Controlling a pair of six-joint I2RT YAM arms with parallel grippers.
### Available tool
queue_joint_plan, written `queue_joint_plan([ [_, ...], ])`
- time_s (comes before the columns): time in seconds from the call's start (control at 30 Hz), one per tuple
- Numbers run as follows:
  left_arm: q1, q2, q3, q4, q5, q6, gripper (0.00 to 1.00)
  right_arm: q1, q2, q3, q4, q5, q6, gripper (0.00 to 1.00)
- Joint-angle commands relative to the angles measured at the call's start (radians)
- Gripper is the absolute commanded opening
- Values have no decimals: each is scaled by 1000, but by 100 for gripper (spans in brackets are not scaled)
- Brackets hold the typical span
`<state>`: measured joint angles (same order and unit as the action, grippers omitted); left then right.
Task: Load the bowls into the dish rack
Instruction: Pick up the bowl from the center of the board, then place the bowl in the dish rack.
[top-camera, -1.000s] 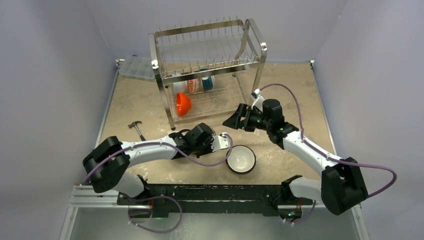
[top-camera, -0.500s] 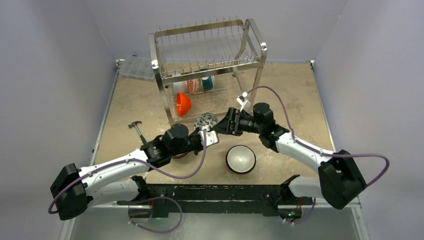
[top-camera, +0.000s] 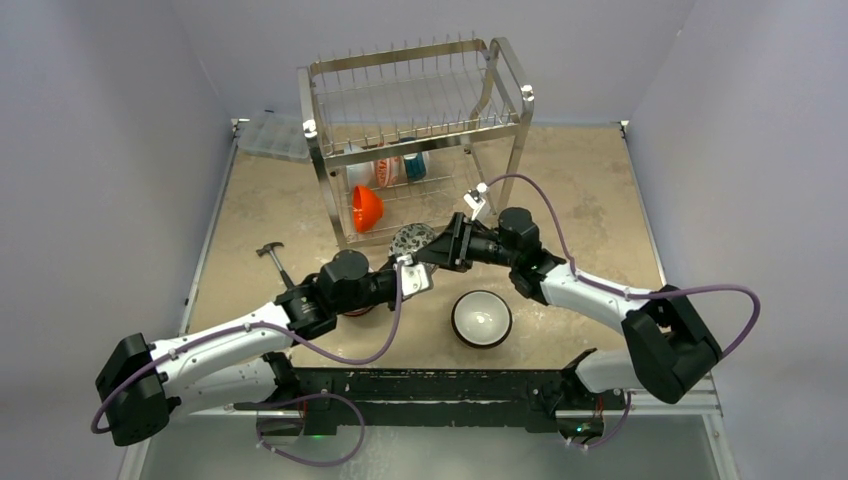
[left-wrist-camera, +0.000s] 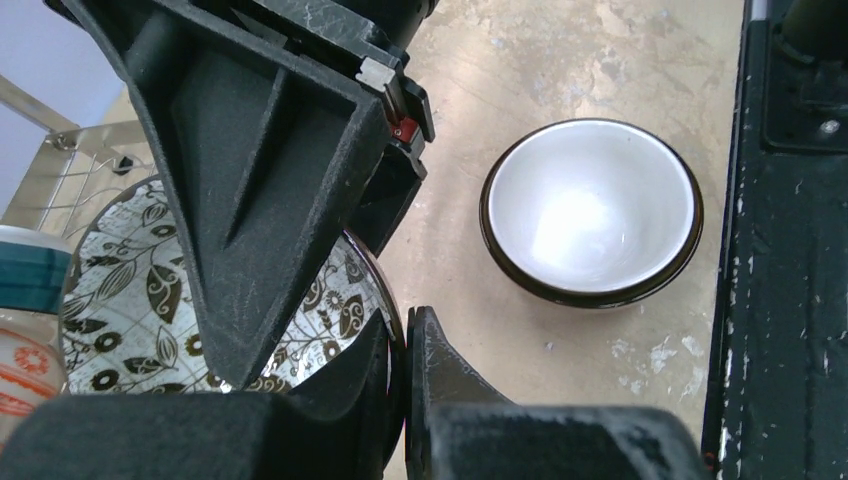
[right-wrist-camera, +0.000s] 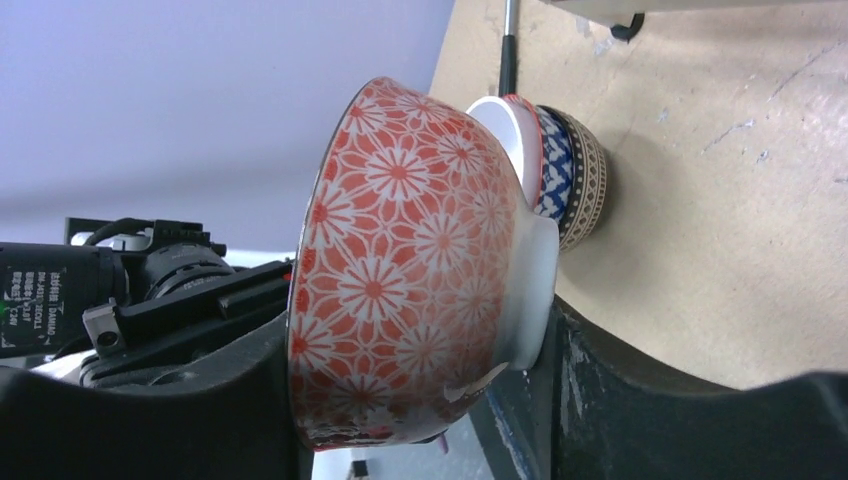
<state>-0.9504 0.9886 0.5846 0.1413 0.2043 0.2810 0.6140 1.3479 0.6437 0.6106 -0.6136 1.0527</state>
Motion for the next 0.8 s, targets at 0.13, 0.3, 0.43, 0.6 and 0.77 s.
queue_joint_plan([
  [0.13,-3,-25,12,59,-48,-22,4,0,-48,24,21,-10,-23,0],
  [0.3,-3,-39,18,70,-163,-104,68,-1,-57,67,-141,56,-121,0],
  [0.43,-2,-94,10,68,-237,-169,90,-10,-47,128,-267,149,-211,0],
  [0.6,9,-165,7,10,-312,-254,98,-43,-4,187,-322,221,-293,0],
  [0.77,93,-220,30,-126,-362,-384,99,-63,74,285,-358,292,-389,0],
])
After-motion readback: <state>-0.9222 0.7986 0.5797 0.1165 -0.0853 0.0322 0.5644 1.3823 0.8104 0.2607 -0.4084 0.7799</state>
